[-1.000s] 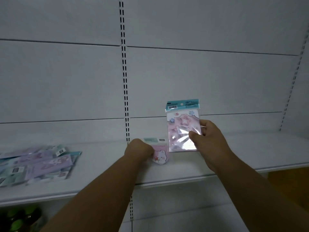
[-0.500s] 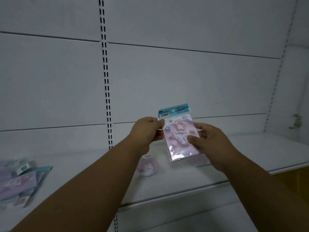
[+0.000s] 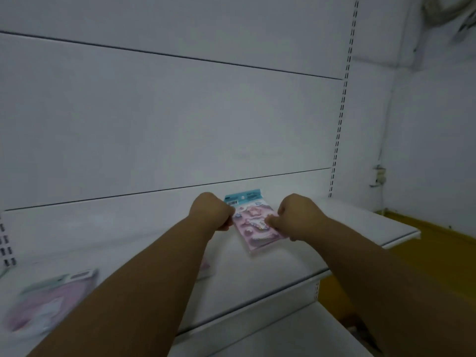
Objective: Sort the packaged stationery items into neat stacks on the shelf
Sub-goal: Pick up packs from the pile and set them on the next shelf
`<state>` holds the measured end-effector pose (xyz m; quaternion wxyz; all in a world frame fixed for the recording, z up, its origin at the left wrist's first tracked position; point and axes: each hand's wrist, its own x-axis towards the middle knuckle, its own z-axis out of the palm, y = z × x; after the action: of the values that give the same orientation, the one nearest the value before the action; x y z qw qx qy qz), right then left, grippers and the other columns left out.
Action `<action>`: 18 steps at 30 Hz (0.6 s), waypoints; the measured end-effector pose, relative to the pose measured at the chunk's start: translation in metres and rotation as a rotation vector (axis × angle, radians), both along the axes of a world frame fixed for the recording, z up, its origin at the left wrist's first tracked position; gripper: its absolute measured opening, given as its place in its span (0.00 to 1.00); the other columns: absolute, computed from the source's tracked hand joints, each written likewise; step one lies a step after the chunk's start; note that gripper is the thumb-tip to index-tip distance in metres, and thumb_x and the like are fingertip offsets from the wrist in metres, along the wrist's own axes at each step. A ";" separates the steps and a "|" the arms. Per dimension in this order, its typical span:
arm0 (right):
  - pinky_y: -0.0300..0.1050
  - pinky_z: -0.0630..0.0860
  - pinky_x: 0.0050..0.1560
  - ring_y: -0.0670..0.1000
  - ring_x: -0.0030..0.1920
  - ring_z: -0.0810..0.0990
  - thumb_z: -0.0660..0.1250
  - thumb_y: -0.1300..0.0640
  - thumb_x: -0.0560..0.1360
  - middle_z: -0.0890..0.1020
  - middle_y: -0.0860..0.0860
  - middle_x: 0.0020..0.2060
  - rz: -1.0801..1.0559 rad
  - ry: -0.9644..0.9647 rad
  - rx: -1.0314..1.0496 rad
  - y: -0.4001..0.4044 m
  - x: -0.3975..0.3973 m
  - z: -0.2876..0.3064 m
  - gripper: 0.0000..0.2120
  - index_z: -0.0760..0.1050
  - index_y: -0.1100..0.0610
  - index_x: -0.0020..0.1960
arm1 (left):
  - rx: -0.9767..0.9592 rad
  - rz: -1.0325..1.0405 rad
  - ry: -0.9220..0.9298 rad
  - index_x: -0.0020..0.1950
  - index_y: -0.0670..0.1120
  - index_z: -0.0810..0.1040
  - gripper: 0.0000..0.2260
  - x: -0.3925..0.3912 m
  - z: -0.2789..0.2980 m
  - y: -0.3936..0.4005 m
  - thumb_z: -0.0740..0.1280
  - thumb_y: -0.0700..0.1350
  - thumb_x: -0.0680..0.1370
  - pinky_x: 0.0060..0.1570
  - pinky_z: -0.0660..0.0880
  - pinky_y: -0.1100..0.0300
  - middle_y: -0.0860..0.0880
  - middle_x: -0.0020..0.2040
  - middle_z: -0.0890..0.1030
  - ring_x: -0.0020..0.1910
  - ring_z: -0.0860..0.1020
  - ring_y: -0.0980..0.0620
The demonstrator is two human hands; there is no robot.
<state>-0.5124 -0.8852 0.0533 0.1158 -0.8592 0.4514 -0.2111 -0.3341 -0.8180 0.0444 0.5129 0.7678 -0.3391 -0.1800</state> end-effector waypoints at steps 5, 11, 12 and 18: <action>0.39 0.65 0.27 0.48 0.32 0.73 0.72 0.47 0.70 0.73 0.48 0.31 0.018 0.042 0.011 -0.054 0.000 -0.024 0.17 0.65 0.52 0.35 | 0.236 0.036 -0.260 0.39 0.38 0.78 0.06 -0.011 -0.019 -0.049 0.72 0.40 0.70 0.34 0.83 0.53 0.43 0.31 0.84 0.28 0.83 0.47; 0.41 0.67 0.36 0.51 0.39 0.73 0.70 0.48 0.71 0.72 0.48 0.35 0.080 0.154 -0.108 -0.074 -0.003 -0.038 0.13 0.68 0.54 0.42 | 0.417 0.093 -0.578 0.47 0.43 0.74 0.11 -0.019 -0.037 -0.070 0.71 0.46 0.72 0.40 0.74 0.59 0.44 0.50 0.82 0.47 0.80 0.47; 0.41 0.68 0.36 0.51 0.40 0.75 0.70 0.49 0.71 0.74 0.50 0.38 0.085 0.164 -0.145 -0.073 -0.002 -0.036 0.12 0.71 0.55 0.44 | 0.411 0.107 -0.614 0.50 0.44 0.73 0.11 -0.018 -0.038 -0.072 0.71 0.47 0.73 0.43 0.74 0.59 0.44 0.53 0.81 0.50 0.79 0.47; 0.49 0.73 0.51 0.56 0.53 0.75 0.66 0.43 0.73 0.75 0.55 0.54 0.281 -0.023 -0.451 -0.022 0.039 0.009 0.21 0.71 0.55 0.61 | 0.328 0.141 -0.798 0.56 0.49 0.74 0.14 -0.001 -0.033 -0.026 0.67 0.54 0.75 0.46 0.72 0.58 0.49 0.53 0.80 0.50 0.77 0.49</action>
<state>-0.4737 -0.9071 0.0627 -0.0455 -0.9150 0.2680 -0.2980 -0.3352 -0.8439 0.0109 0.2239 0.8698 -0.4245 0.1148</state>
